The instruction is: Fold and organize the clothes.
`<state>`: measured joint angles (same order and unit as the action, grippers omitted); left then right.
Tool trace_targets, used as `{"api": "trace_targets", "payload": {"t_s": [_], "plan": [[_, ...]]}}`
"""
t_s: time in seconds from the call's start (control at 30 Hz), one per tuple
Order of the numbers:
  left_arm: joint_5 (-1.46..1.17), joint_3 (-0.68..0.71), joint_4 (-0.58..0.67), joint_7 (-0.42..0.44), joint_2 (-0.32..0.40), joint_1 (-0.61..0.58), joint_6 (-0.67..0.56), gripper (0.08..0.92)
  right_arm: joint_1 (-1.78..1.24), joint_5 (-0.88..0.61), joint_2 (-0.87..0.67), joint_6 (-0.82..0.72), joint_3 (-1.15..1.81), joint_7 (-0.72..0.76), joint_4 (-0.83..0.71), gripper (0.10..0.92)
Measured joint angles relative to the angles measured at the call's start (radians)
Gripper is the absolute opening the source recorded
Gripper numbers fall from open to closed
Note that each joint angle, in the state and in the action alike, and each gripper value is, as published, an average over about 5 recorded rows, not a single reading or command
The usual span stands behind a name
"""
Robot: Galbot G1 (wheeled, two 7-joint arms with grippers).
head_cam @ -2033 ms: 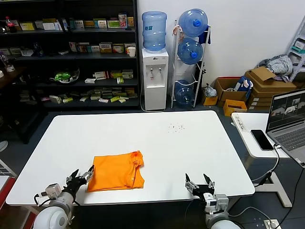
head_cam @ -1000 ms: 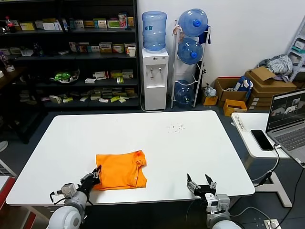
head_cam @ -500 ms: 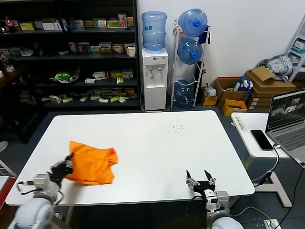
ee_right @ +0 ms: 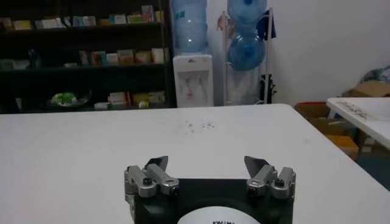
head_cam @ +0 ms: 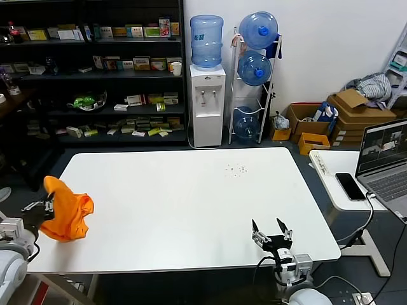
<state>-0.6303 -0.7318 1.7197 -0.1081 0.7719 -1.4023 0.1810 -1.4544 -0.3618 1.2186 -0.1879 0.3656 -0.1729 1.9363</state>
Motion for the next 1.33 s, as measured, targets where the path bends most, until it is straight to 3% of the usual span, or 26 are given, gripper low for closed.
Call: {"api": "trace_targets", "payload": {"t_s": [0.27,0.5,0.73,1.0,1.33], "plan": [[-0.183,0.267,0.143,-0.13,0.046,0.094,0.073,0.114,-0.038,0.034,0.015,0.018,0.038,0.002,0.024,0.823],[-0.266,0.569,0.159,-0.261,0.206,0.245,0.102,0.114,-0.055,0.057,0.033,0.021,0.061,-0.002,0.041,0.823],[-0.245,0.757,0.088,-0.308,0.39,0.351,0.114,0.145,-0.065,0.066,0.043,0.029,0.079,0.009,0.042,0.823],[-0.181,0.764,0.072,-0.289,0.506,0.353,0.104,0.37,-0.06,0.06,0.039,0.032,0.096,0.057,0.035,0.823],[-0.014,0.546,0.128,-0.122,0.488,0.16,-0.043,0.627,-0.08,0.06,0.044,0.072,0.123,0.143,0.031,0.823]]}}
